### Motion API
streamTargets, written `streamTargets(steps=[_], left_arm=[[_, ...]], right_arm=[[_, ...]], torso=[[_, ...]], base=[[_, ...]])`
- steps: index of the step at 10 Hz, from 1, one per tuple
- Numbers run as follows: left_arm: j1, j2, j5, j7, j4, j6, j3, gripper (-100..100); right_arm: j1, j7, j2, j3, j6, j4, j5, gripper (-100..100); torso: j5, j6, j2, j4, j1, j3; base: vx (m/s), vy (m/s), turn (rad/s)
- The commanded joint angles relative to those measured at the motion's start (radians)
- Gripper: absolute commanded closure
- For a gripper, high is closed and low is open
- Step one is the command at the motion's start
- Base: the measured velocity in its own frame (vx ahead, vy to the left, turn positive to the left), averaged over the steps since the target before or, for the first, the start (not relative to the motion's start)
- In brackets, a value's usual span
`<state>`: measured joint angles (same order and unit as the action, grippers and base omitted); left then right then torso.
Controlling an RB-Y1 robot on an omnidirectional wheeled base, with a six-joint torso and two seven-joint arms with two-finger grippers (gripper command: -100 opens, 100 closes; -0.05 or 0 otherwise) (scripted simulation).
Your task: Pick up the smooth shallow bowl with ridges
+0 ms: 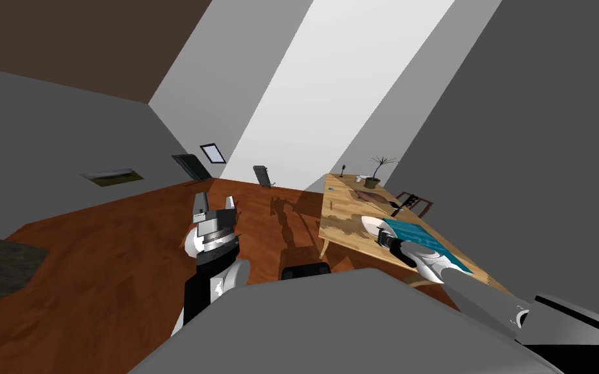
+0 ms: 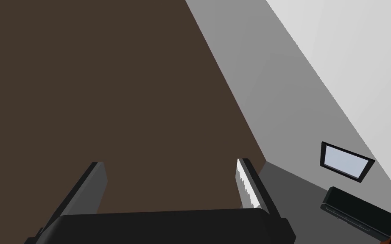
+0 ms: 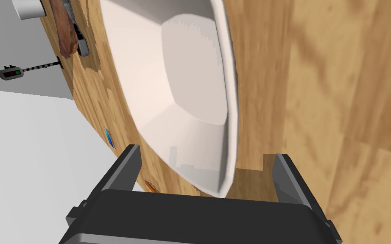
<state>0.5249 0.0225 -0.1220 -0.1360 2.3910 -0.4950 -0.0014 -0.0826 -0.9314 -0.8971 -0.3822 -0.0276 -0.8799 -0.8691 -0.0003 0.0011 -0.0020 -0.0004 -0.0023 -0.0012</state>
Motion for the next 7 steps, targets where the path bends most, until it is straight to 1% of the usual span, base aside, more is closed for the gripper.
streamTargets(steps=[1, 2, 4, 5, 6, 7], left_arm=[[0.000, 0.000, 0.000, 0.000, 0.000, 0.000, 0.000, 0], [0.000, 0.000, 0.000, 0.000, 0.000, 0.000, 0.000, 0], [0.000, 0.000, 0.000, 0.000, 0.000, 0.000, 0.000, 0], [0.000, 0.000, 0.000, 0.000, 0.000, 0.000, 0.000, 0], [0.000, 0.000, 0.000, 0.000, 0.000, 0.000, 0.000, 0], [0.000, 0.000, 0.000, 0.000, 0.000, 0.000, 0.000, 0]], right_arm=[[-0.009, 0.011, -0.012, -0.040, 0.035, -0.050, 0.005, -100], [-0.011, 0.015, -0.016, -0.067, 0.057, -0.074, 0.006, -100], [-0.016, 0.021, -0.026, -0.124, 0.101, -0.140, 0.008, -100], [-0.016, 0.021, -0.026, -0.124, 0.101, -0.145, 0.008, -100], [-0.019, 0.025, -0.031, -0.151, 0.123, -0.176, 0.009, -100], [-0.021, 0.028, -0.035, -0.179, 0.145, -0.208, 0.010, -100]], torso=[[0.000, 0.000, 0.000, 0.000, 0.000, 0.000], [0.000, 0.000, 0.000, 0.000, 0.000, 0.000], [0.000, 0.000, -0.003, -0.001, -0.001, -0.001], [0.000, 0.000, -0.003, -0.001, -0.001, -0.002], [0.000, 0.000, -0.001, 0.000, 0.000, -0.001], [0.000, 0.000, 0.000, 0.000, 0.000, 0.000]], base=[[0.071, -0.046, -0.129], [0.099, -0.065, -0.193], [0.122, -0.053, -0.209], [0.084, -0.028, -0.082], [0.067, -0.031, -0.118], [0.100, -0.036, -0.242]])
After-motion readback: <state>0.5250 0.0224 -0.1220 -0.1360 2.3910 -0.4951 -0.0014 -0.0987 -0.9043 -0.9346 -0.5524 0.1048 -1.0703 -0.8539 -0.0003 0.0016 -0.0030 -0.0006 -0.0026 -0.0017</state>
